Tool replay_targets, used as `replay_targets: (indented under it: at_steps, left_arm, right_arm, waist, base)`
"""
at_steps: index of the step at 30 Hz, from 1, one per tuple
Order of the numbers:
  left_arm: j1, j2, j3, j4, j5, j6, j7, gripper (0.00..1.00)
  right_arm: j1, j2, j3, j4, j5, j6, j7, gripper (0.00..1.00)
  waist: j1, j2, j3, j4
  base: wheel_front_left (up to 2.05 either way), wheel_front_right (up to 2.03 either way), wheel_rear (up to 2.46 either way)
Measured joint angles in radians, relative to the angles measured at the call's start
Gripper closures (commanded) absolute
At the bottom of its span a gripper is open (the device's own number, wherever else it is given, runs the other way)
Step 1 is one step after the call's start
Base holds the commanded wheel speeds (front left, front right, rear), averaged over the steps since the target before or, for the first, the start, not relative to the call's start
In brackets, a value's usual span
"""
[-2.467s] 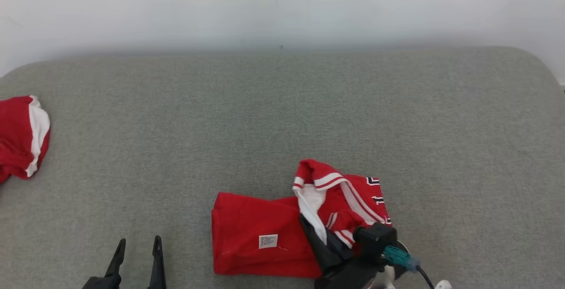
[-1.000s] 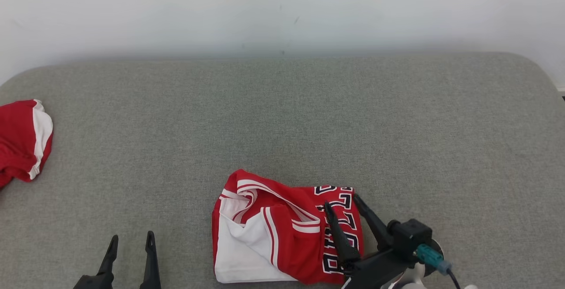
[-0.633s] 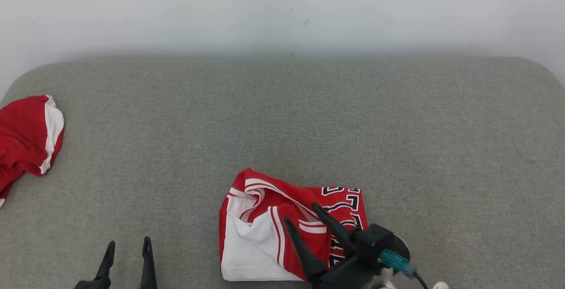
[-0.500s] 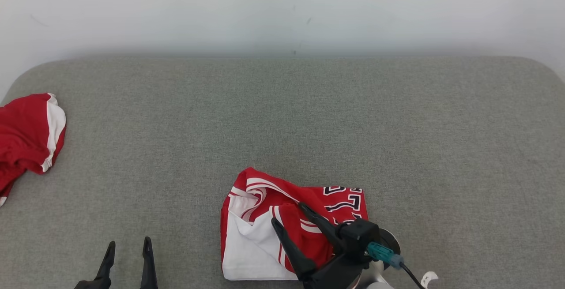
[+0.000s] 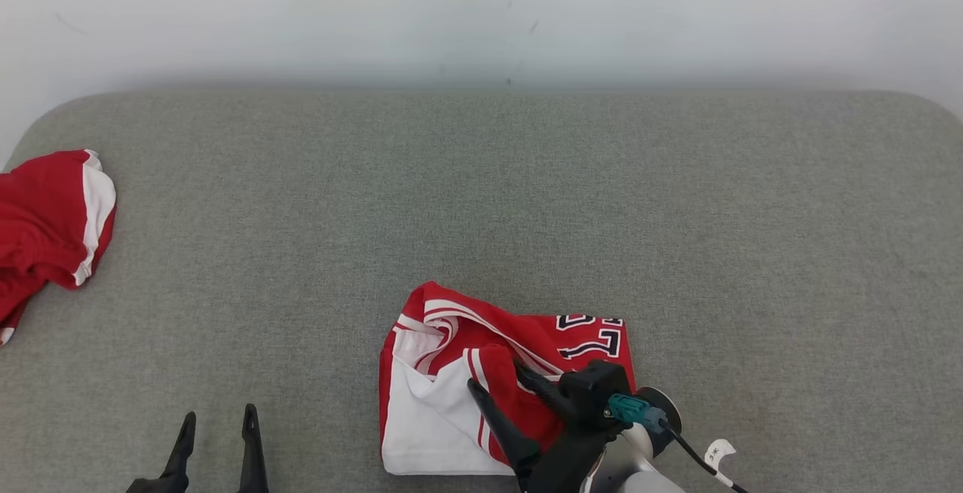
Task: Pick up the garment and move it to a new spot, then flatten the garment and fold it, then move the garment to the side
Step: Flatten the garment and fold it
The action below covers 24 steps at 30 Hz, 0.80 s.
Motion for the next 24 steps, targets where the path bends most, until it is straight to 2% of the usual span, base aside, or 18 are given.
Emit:
replay_targets:
  at_steps: [1, 2, 3, 10, 17, 23, 24]
  left_arm:
    - [0.0, 0.0, 0.0, 0.0, -0.001, 0.0, 0.0, 0.0]
    - [-0.001, 0.0, -0.001, 0.0, -0.001, 0.0, 0.0, 0.0]
    - [-0.001, 0.0, -0.001, 0.0, -0.001, 0.0, 0.0, 0.0]
    - [-0.008, 0.0, -0.005, -0.001, -0.002, -0.001, 0.0, 0.0]
    - [-0.016, 0.0, -0.009, 0.001, -0.004, -0.001, 0.0, 0.0]
    - [-0.018, 0.0, -0.014, 0.002, -0.013, -0.001, 0.0, 0.0]
    - [-0.018, 0.0, -0.014, 0.002, -0.013, -0.001, 0.0, 0.0]
  right_arm:
    - [0.001, 0.0, 0.001, -0.003, 0.0, 0.0, 0.002, 0.5]
    - [0.001, 0.0, 0.002, -0.005, -0.001, 0.0, 0.005, 0.7]
    - [0.001, 0.0, 0.004, -0.008, -0.002, 0.0, 0.005, 1.0]
    - [0.001, 0.0, 0.056, -0.039, -0.001, 0.0, -0.014, 1.0]
    - [-0.02, 0.0, 0.222, -0.062, 0.04, 0.0, -0.011, 1.0]
    - [-0.06, -0.003, 0.345, -0.001, 0.044, 0.0, -0.01, 1.0]
    - [-0.06, -0.003, 0.345, -0.001, 0.044, 0.0, -0.01, 0.94]
  waist:
    - [0.0, 0.0, 0.001, -0.001]
    - [0.0, 0.0, 0.003, -0.001]
    - [0.0, 0.0, 0.004, -0.001]
    - [0.0, 0.0, 0.013, 0.001]
    - [0.0002, 0.0, 0.02, 0.01]
    - [0.0002, 0.0, 0.023, 0.019]
    - [0.0002, 0.0, 0.023, 0.019]
  base:
    - [0.0, 0.0, 0.0]
    - [0.0, 0.0, 0.0]
    - [0.0, 0.0, 0.0]
    - [0.0, 0.0, 0.0]
    - [0.0, 0.0, 0.0]
    - [0.0, 0.0, 0.0]
    - [0.0, 0.0, 0.0]
